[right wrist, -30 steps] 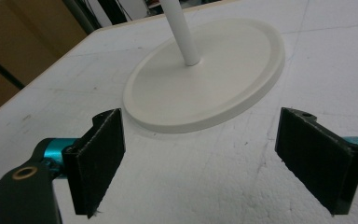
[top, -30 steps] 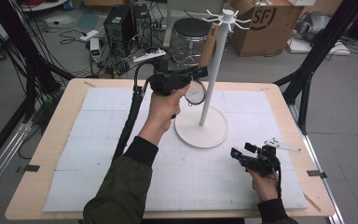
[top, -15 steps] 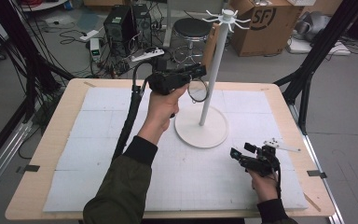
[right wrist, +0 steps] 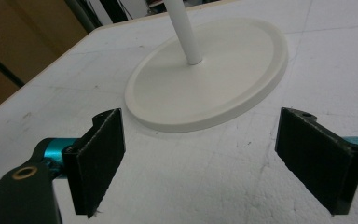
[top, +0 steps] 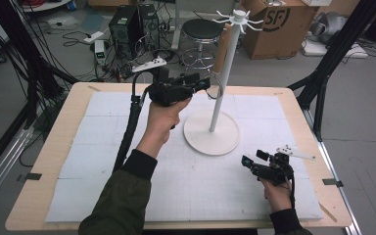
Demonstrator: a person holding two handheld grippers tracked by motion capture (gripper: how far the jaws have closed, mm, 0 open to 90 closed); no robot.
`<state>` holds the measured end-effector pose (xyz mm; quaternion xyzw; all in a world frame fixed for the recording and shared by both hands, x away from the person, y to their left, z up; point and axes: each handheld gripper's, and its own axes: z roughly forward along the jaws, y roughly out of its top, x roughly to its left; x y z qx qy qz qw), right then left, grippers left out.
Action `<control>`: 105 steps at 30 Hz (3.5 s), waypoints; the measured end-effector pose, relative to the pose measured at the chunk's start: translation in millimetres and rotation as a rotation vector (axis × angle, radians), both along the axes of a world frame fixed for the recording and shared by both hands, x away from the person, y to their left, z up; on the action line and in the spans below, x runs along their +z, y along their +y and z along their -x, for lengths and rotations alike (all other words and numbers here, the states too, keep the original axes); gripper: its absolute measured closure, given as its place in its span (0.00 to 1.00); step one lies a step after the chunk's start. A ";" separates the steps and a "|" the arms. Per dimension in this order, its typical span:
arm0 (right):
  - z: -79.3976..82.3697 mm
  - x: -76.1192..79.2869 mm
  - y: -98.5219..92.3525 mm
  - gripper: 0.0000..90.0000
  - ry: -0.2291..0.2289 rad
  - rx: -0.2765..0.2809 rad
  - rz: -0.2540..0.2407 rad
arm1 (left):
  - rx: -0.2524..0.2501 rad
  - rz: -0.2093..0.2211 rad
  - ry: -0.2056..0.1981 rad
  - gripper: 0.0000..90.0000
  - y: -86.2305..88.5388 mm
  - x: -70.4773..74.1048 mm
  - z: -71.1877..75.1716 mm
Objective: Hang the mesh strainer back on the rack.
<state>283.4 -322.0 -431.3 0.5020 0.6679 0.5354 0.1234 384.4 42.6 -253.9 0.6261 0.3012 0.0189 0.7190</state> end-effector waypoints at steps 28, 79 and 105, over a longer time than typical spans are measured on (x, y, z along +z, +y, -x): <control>-0.8 -1.1 6.7 0.16 0.004 0.014 0.031 | 0.036 -0.045 -0.034 0.36 44.3 -38.0 35.6; -1.5 -0.8 14.1 0.16 0.005 0.027 0.041 | 0.123 0.019 0.180 0.32 121.3 -155.7 87.1; -1.4 2.8 19.4 0.16 -0.012 0.048 0.024 | 0.227 -0.059 0.180 0.32 148.3 -185.2 114.7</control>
